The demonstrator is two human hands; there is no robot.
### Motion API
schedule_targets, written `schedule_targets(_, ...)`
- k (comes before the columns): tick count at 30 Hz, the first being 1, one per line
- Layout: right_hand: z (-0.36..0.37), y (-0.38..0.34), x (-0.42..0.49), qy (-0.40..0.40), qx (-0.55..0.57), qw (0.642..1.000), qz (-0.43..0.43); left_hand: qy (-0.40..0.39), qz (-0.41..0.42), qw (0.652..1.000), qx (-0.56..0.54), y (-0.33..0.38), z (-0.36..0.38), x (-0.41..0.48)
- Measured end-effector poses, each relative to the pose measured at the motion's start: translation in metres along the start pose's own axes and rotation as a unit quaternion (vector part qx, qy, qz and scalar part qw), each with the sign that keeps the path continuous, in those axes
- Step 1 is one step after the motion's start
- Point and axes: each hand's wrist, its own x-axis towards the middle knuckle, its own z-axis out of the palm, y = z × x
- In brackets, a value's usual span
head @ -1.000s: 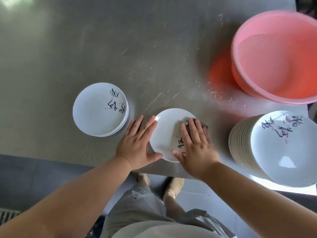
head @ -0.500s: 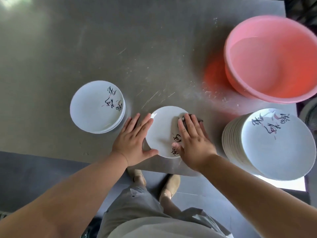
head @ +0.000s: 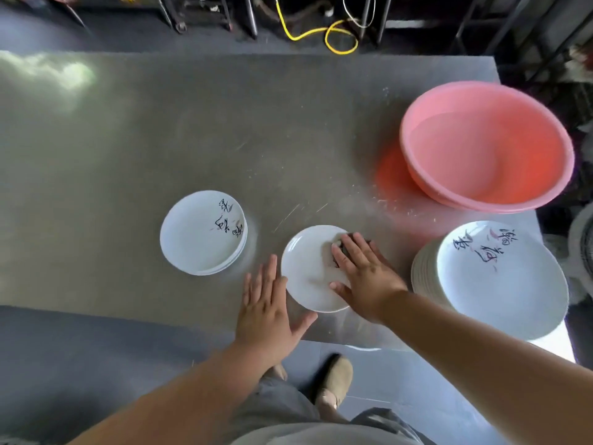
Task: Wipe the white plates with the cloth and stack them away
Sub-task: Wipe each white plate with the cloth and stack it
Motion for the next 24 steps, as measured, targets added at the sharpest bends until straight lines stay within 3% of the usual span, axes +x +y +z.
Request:
schedule_targets(6, 0.013, -0.009, -0.011, 0.021, 0.036, 0.999, 0.010, -0.124, 0.100, 0.983, 0.089, -0.025, -0.008, 0.051)
schedule_targets(11, 0.030, -0.018, -0.043, -0.019, 0.032, 0.999, 0.004, -0.096, 0.102, 0.987, 0.074, -0.031, 0.003, 0.049)
schedule_targets(17, 0.005, 0.006, 0.004, 0.023, 0.028, 0.999, 0.021, -0.100, 0.044, 0.992, 0.062, -0.022, 0.008, 0.042)
schedule_targets(24, 0.041, -0.023, -0.056, -0.002, 0.084, 0.996, -0.012, -0.037, -0.017, 0.999, 0.020, 0.019, 0.019, 0.000)
